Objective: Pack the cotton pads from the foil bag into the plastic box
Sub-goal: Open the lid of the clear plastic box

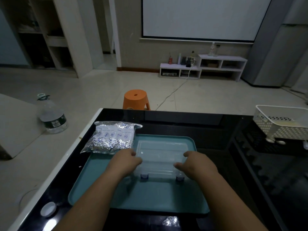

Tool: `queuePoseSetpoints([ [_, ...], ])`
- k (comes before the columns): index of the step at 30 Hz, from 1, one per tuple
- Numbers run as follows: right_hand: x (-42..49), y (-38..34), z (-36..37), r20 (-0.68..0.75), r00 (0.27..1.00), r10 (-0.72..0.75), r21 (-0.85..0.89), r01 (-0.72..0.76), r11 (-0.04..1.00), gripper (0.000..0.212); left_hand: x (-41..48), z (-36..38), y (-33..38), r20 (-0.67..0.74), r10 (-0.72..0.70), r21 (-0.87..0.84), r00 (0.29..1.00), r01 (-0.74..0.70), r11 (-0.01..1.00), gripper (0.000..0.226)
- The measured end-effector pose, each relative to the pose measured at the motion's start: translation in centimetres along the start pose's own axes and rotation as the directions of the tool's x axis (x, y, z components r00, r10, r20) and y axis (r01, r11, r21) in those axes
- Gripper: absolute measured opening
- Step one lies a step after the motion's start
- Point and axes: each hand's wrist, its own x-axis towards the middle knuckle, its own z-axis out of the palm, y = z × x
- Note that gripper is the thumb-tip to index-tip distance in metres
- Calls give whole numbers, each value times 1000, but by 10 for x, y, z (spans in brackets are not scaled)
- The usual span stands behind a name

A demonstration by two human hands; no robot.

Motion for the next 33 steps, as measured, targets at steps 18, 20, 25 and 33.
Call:
queuePoseSetpoints([
  [18,11,7,-5,-339,939,55,260,38,965,26,0,-2,4,-97,41,-41,994,-45,998,31],
  [20,12,7,-4,-363,930,60,302,56,952,26,1,-3,6,-136,66,-84,989,-78,993,27],
  [25,5,3,-16,-652,753,87,483,324,814,28,-8,-10,24,-175,168,-538,970,-237,809,37],
  [33,18,4,9,-352,932,-90,322,210,923,33,-4,1,10,-77,182,43,980,-179,983,49],
])
